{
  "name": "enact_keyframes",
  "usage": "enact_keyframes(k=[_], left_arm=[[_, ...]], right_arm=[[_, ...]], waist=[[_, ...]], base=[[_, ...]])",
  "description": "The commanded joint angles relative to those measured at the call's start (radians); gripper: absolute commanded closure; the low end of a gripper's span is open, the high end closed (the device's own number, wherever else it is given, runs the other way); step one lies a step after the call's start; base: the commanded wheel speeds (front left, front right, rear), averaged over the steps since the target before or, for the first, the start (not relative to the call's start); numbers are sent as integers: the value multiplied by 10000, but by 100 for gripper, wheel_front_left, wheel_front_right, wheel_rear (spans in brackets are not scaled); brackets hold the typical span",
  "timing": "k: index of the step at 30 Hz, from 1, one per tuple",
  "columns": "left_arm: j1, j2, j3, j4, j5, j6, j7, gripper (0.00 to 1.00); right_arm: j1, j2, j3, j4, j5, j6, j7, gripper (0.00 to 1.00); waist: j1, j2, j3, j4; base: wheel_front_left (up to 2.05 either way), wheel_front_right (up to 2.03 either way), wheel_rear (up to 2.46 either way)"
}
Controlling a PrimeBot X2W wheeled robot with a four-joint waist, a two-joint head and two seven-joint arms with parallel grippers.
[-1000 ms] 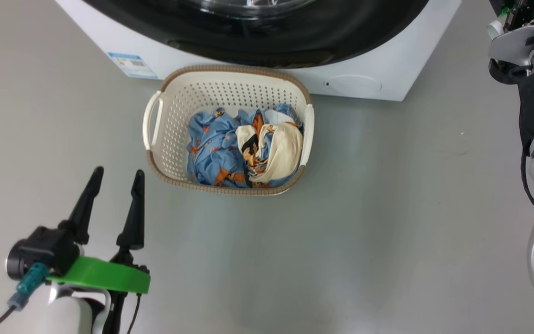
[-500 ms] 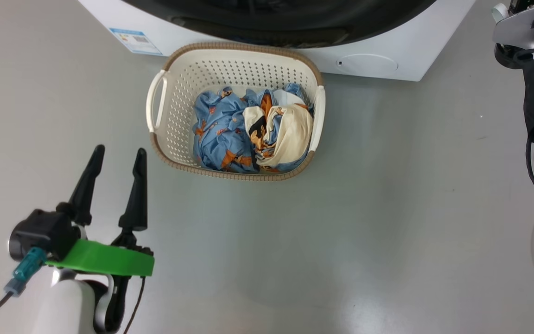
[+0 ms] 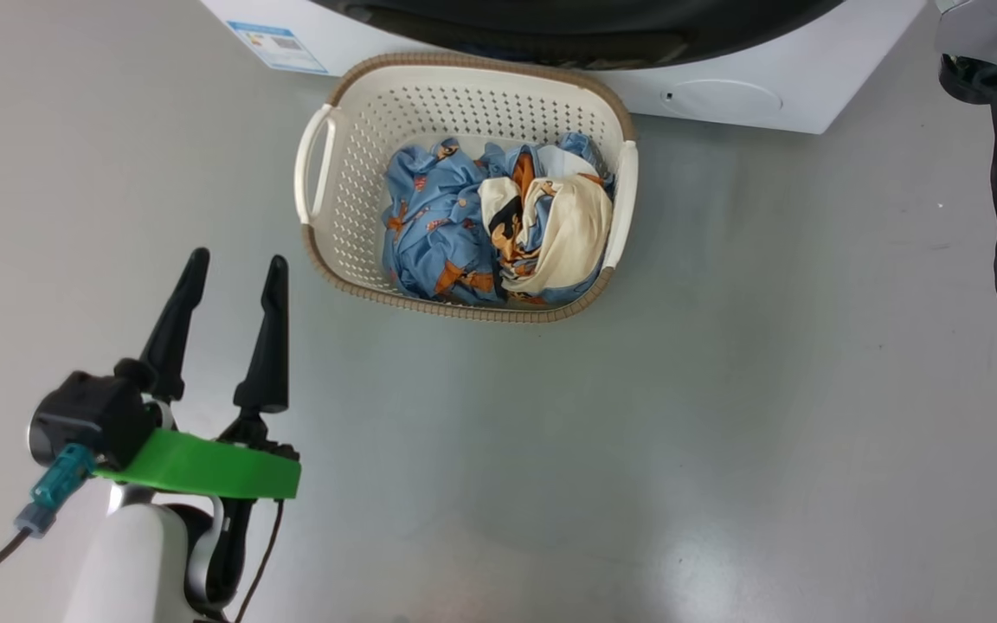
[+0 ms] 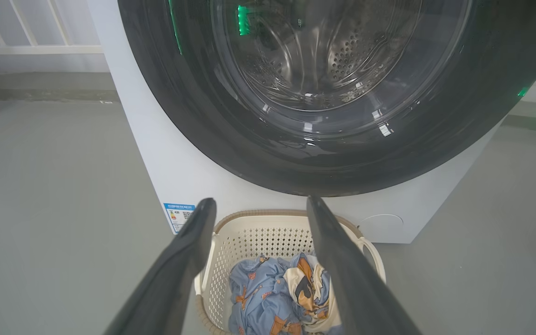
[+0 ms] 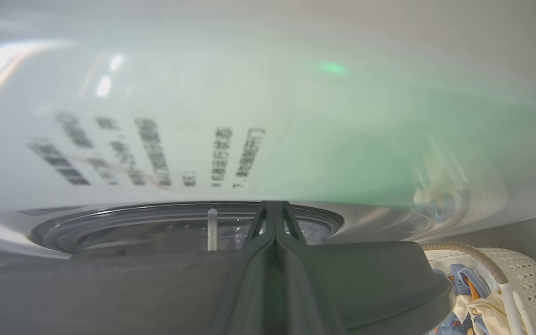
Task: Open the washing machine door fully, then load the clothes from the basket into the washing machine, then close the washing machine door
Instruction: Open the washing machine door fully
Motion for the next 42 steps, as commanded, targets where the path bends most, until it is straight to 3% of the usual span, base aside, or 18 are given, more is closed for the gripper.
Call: enact_keyframes(k=[1, 8, 31, 36, 42], left_arm=[[-67, 237, 336, -216, -63, -16, -63, 0], [-95, 222, 403, -245, -44, -16, -63, 0], [78, 467, 353, -579, 62, -16, -63, 0], [117, 479, 332, -629, 59, -16, -63, 0], [103, 486, 271, -658, 44, -16, -63, 0]], right_arm=[[-409, 284, 17, -140, -197, 17, 27, 100], [-447, 428, -137, -84, -229, 17, 803, 100], [1639, 815, -458, -1823, 83, 17, 4906, 100], [1952, 869, -664, -2038, 372, 17, 5883, 100], [2383, 876, 20, -2075, 1330, 17, 6534, 100]], waist=[[0, -1, 12, 46], [0, -1, 28, 54], [0, -1, -574, -290], [0, -1, -701, -342], [0, -1, -852, -336]], base=[[0, 0, 0], [0, 0, 0], [0, 0, 0], [0, 0, 0], [0, 0, 0]])
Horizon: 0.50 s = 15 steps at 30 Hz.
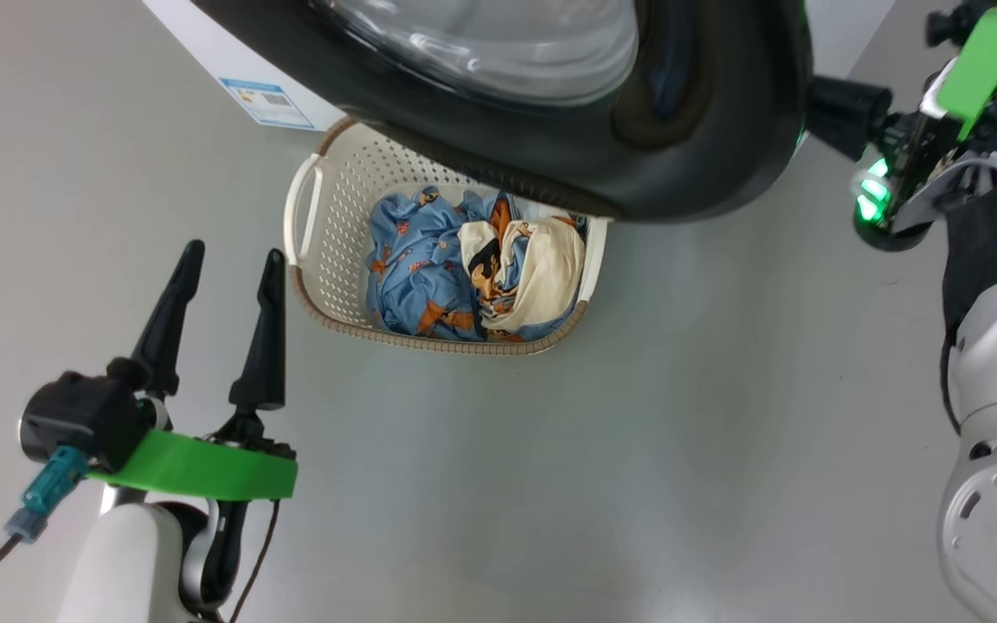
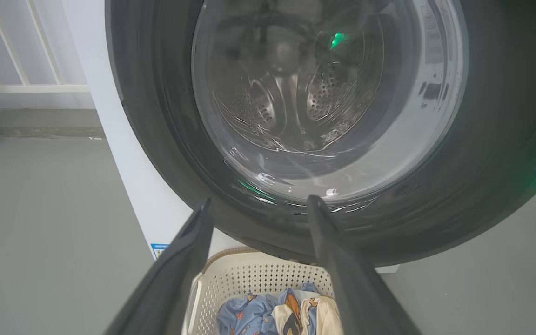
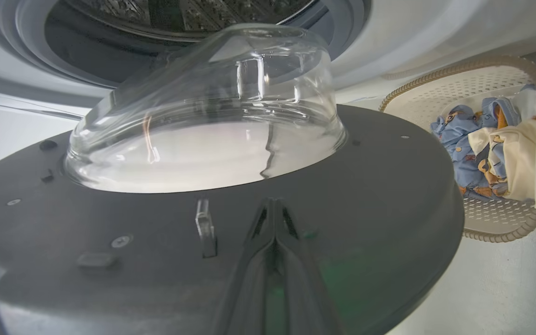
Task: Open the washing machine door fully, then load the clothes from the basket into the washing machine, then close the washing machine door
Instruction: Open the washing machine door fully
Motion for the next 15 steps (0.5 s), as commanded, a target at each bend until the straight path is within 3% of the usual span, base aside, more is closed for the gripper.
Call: enact_keyframes(k=[1, 15], left_arm=[[67, 376, 318, -285, 28, -16, -63, 0], [257, 416, 280, -293, 100, -16, -63, 0]], right_arm=[[142, 324, 455, -222, 353, 33, 257, 100], [1979, 326, 3978, -868, 3496, 33, 678, 100]], waist=[[0, 0, -54, 0], [0, 0, -559, -42]], base=[[0, 0, 0], [0, 0, 0]])
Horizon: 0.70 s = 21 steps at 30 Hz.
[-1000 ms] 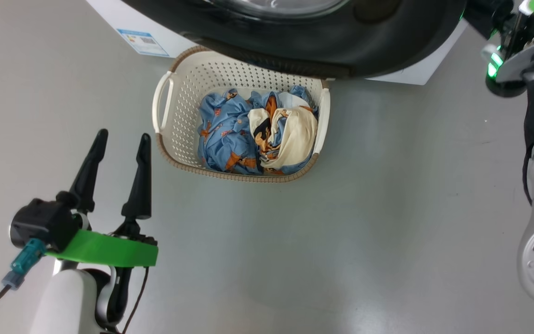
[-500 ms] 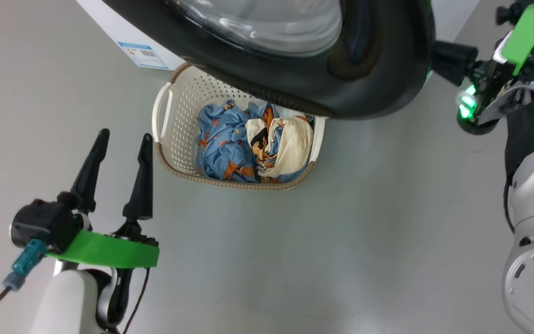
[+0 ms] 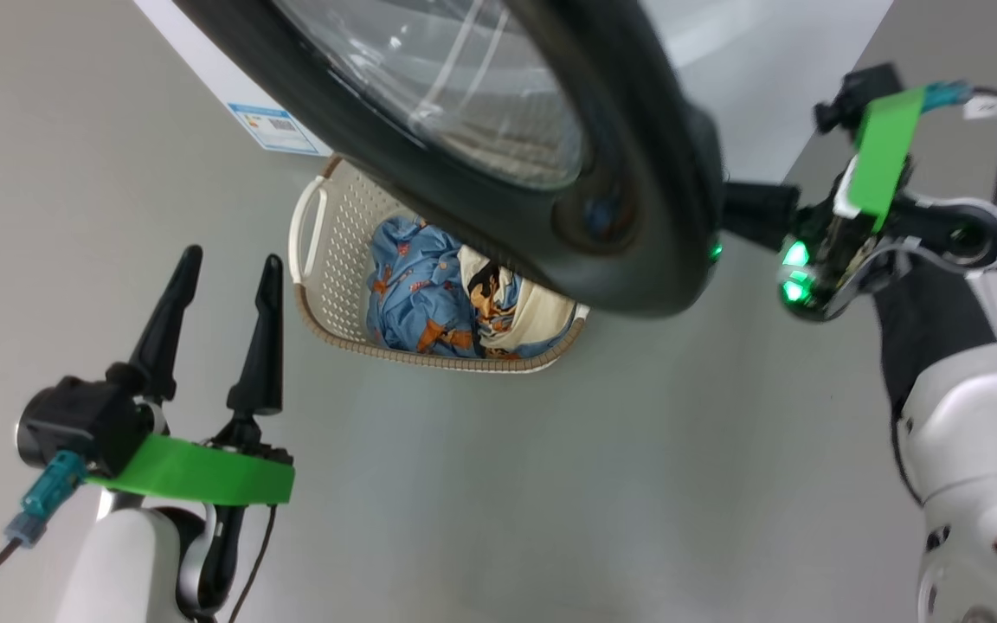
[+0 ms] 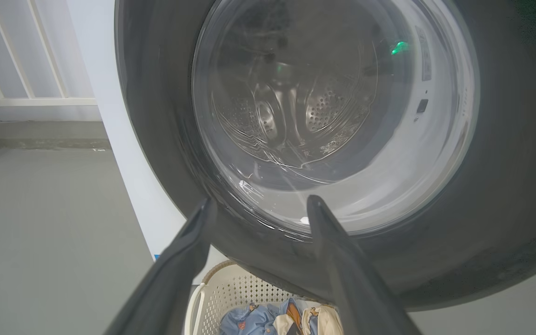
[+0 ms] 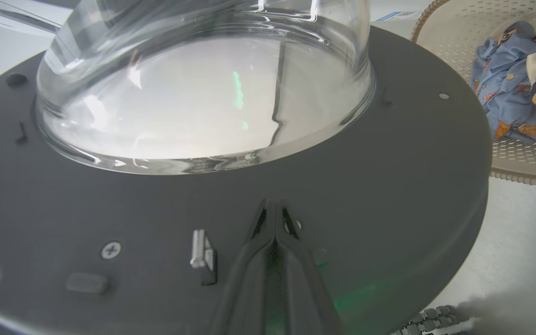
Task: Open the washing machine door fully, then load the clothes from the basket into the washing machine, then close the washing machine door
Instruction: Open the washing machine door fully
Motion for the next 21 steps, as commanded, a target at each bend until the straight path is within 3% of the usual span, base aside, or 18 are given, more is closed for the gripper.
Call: enact_keyframes(k=[1, 7, 21], left_arm=[[199, 313, 314, -285, 104, -16, -63, 0], [301, 338, 323, -322, 131, -16, -63, 0], [422, 334, 355, -365, 156, -16, -63, 0]], right_arm=[[394, 372, 629, -401, 452, 29, 122, 100], [1284, 372, 2138, -1135, 1696, 29, -232, 100], [2541, 373, 4555, -2270, 3249, 29, -1085, 100]], waist=[[0, 0, -132, -18], [0, 0, -327, -9], [0, 0, -587, 94]], base=[[0, 0, 0], [0, 0, 0], [0, 0, 0]])
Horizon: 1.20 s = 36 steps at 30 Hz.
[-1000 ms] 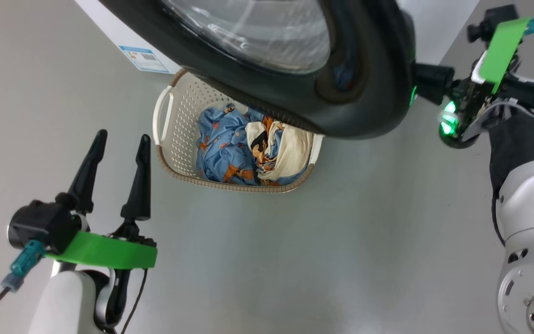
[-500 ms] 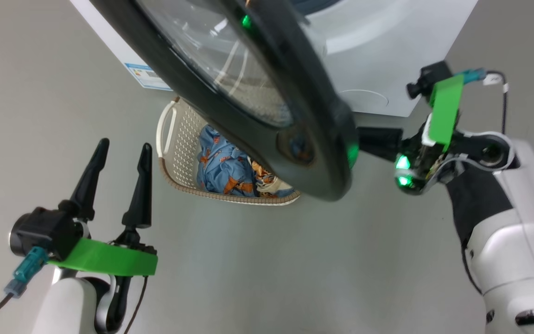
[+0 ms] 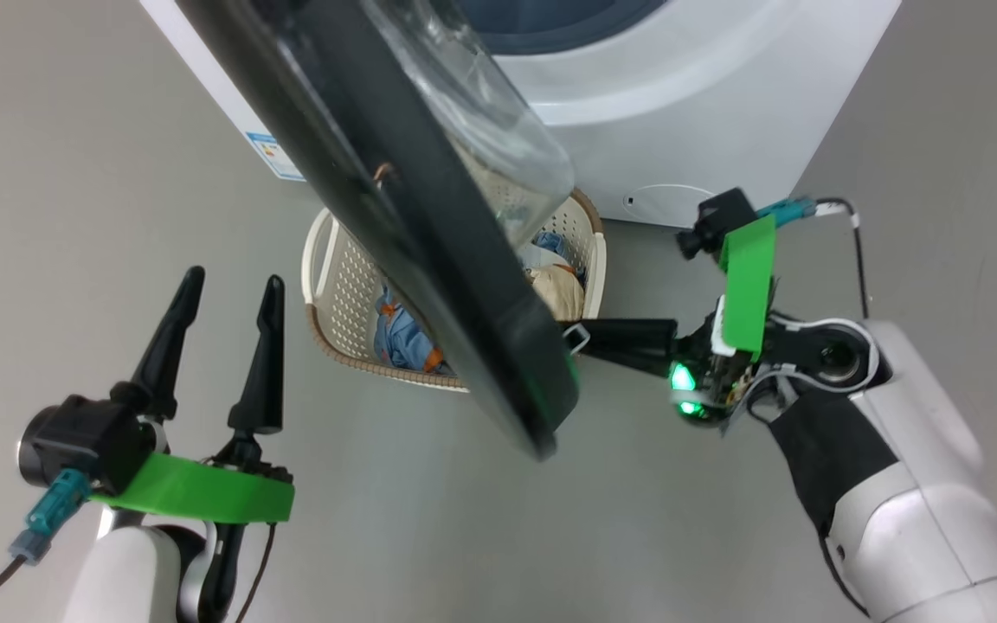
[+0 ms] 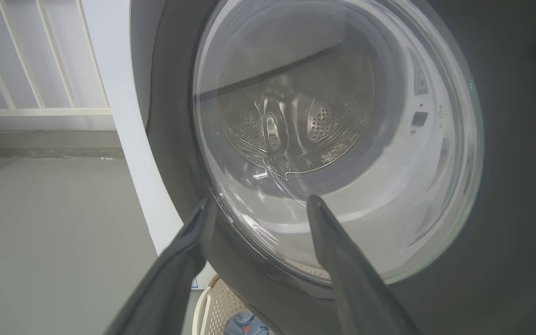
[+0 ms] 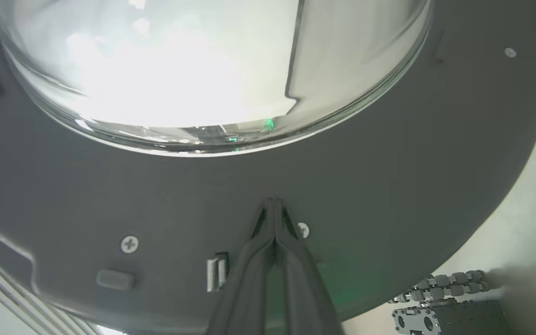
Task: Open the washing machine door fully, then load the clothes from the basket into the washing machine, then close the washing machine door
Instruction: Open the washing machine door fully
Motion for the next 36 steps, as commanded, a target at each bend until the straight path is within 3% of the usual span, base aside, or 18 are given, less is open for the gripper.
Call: enact_keyframes(k=[1, 12, 36], left_arm=[[66, 291, 350, -247, 84, -16, -63, 0], [195, 310, 389, -242, 110, -16, -63, 0], [364, 305, 447, -187, 152, -16, -63, 0]], right_arm=[[218, 311, 321, -357, 232, 29, -37, 100], [543, 311, 1786, -597, 1423, 29, -935, 100], [727, 239, 3570, -517, 2577, 29, -1937, 100]], waist=[[0, 0, -62, 22], [0, 0, -286, 83], [0, 0, -589, 127]], base=[[0, 0, 0], [0, 0, 0], [0, 0, 0]])
